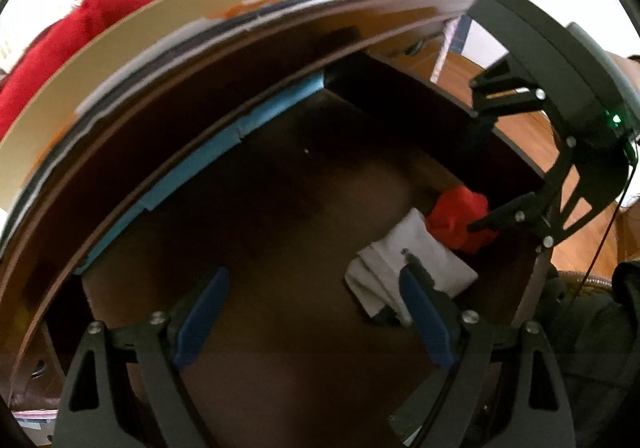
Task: Take underwear out of drawer
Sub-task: 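Move both open tools down from the tray into the open drawer, then grasp a grey sock with the left tool while the right tool grasps a red sock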
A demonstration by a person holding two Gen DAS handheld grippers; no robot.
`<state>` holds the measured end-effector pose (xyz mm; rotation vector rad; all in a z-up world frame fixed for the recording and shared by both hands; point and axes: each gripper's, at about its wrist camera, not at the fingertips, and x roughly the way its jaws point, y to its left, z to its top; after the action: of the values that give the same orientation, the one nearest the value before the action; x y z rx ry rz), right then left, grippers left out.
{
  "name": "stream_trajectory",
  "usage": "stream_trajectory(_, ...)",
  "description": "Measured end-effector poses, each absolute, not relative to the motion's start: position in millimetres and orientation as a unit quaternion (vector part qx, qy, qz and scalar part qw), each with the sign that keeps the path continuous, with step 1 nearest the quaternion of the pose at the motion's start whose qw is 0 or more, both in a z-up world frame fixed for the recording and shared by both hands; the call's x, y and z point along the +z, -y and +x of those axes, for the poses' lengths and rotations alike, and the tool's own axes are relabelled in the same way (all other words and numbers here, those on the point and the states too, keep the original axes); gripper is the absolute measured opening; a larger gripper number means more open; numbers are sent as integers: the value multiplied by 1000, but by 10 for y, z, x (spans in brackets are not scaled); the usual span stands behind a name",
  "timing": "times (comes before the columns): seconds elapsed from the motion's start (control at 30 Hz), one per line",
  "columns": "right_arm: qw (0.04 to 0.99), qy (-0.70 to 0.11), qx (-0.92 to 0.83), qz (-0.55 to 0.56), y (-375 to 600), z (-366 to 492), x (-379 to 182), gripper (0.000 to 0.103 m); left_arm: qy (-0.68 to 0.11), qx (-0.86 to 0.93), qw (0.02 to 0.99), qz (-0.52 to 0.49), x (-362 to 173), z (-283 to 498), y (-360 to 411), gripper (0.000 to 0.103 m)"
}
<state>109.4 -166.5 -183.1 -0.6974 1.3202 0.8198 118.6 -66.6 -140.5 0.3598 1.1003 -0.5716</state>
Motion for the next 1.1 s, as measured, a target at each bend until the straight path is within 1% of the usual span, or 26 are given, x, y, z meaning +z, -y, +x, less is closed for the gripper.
stream_trajectory(0.3,619,-631,377,-277,1576,1223,-1981,59,-534,-282,776,180,-1554,1194,766,88)
stream_trajectory(0.33,618,-633,377,-275,1576,1228,-1991,58,-535,-283,775,183,-1565,1194,781,88)
stream_trajectory(0.37,617,-635,376,-274,1571,1245,-1993,55,-536,-284,774,185,-1573,1194,794,88)
stream_trajectory(0.43,616,-636,370,-281,1565,1276,-1988,48,-539,-287,769,188,-1584,1184,815,88)
stream_trajectory(0.67,611,-621,360,-333,1431,1212,-2055,46,-544,-296,759,202,-1615,1184,896,88)
stream_trajectory(0.7,612,-618,360,-337,1414,1207,-2058,45,-544,-298,758,202,-1599,1182,878,88)
stream_trajectory(0.73,608,-618,365,-341,1379,1180,-2059,32,-545,-301,756,202,-1609,1200,899,88)
stream_trajectory(0.77,604,-614,369,-349,1355,1129,-2077,25,-547,-303,754,199,-1610,1208,909,88)
stream_trajectory(0.83,613,-595,366,-369,1238,1028,-2052,21,-553,-309,749,192,-1620,1233,925,88)
stream_trajectory(1.1,670,-571,350,-320,1320,1094,-1825,20,-593,-333,712,178,-1776,1322,1098,88)
